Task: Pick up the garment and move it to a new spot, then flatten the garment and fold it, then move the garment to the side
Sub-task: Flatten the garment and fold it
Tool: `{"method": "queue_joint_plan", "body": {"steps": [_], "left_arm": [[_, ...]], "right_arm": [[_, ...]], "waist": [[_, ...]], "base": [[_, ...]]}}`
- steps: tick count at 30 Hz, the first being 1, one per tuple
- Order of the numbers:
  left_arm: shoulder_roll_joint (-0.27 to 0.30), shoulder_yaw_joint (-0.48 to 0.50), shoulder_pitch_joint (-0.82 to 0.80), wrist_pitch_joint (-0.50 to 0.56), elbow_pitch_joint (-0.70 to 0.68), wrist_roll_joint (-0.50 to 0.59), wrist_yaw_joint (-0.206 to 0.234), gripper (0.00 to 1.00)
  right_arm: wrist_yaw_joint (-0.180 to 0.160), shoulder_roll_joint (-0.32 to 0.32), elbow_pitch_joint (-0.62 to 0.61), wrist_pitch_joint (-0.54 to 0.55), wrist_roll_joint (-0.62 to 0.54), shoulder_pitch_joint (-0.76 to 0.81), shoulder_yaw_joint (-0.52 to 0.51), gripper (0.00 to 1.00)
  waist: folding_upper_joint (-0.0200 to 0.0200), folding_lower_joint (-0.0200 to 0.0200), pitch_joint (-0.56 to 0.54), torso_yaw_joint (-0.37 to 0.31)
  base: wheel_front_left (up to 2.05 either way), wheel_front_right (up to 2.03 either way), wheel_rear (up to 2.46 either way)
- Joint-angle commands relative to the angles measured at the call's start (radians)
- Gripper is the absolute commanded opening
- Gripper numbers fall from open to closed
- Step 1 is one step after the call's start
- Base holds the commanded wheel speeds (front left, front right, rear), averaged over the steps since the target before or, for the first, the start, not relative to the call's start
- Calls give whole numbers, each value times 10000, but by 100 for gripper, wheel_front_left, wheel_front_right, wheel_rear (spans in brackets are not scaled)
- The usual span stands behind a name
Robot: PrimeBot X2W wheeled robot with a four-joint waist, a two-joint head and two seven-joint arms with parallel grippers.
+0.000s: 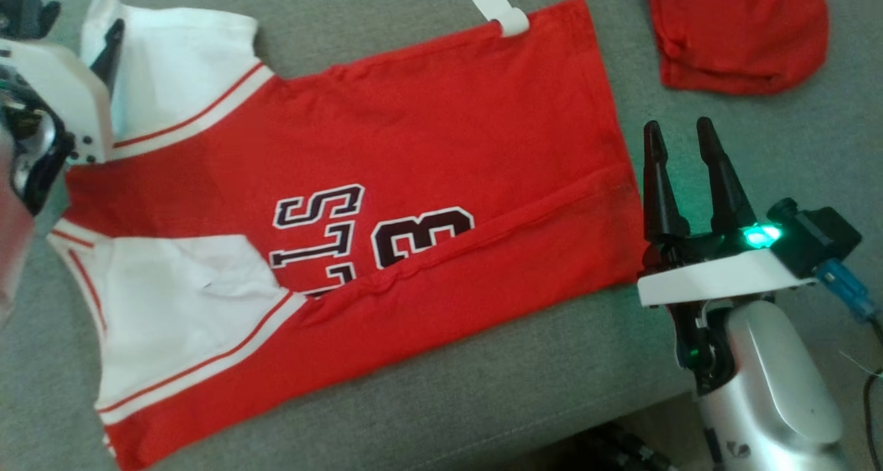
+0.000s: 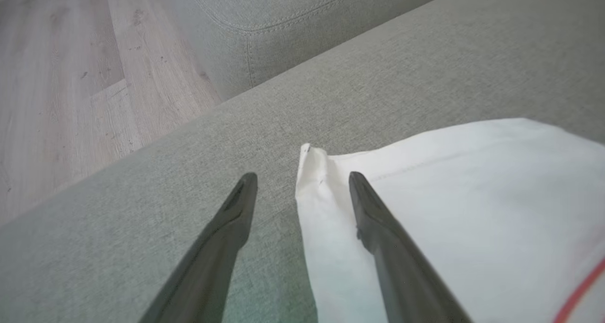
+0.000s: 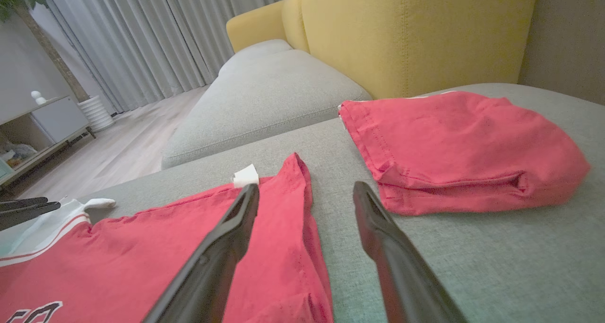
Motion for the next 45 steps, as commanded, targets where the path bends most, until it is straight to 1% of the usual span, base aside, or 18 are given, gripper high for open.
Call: {"method": "queue_joint_plan", "body": {"steps": [1,4,10,11,12,13,16,19,25,30,34,35,41,45], "left_arm": [[546,249,-520,12,-134,-65,19,100],[626,38,-707,52,281,-167,19,100],[587,-427,-915,352,799,-514,18,100],[561,-538,-911,461,812,-627,18,49],[537,-666,-900,577,784,-755,18,21],[520,-792,-889,663,724,-895,18,0],[512,-997,-915,579,578,-1272,18,0],[458,-1090,-1003,125,564,-1429,18,0],[102,-1196,-1159,-1451,506,-1372,18,0],[-327,-1274,-1120,-2584,218,-1267,30,0],[-568,-1432,-832,-3215,-321,-1100,131,0],[-568,-1432,-832,-3215,-321,-1100,131,0],[-697,-1579,59,-3689,-1607,-1086,510,0],[-679,-1667,658,-3685,-2646,-1135,831,0]], "right_arm": [[67,-55,-352,-133,116,-172,181,100],[67,-55,-412,-134,155,-153,173,100],[67,-55,-465,-134,166,-155,146,100],[67,-55,-463,-134,171,-157,122,100],[67,-55,-459,-135,174,-154,96,100],[67,-55,-455,-135,170,-146,71,100],[67,-55,-400,-135,125,-119,-7,100],[67,-55,-328,-135,1,-171,-122,100],[67,-55,-226,-135,-383,-255,-517,100],[67,-55,-125,-69,-1094,-360,-1018,100],[67,-55,-336,473,-1641,-615,-1656,100],[67,-55,-336,473,-1641,-615,-1656,100],[67,-144,-549,1850,-2275,-1130,-2401,100],[67,-315,-270,3016,-2621,-1584,-2636,100]], "waist": [[0,-1,160,-154],[0,-1,248,-215],[0,-1,342,-283],[0,-1,348,-280],[0,-1,348,-270],[0,-1,339,-251],[0,-1,265,-158],[0,-1,92,-9],[0,-1,-485,492],[0,-1,-953,1191],[0,-1,-1196,1780],[0,-1,-1196,1780],[0,-1,-1387,2507],[0,-1,-1454,2923]], "base": [[0,0,0],[0,0,0],[0,0,0],[0,0,0],[0,0,0],[0,0,0],[0,0,0],[0,0,0],[0,0,0],[0,0,0],[0,0,0],[0,0,0],[0,0,0],[0,0,0]]}}
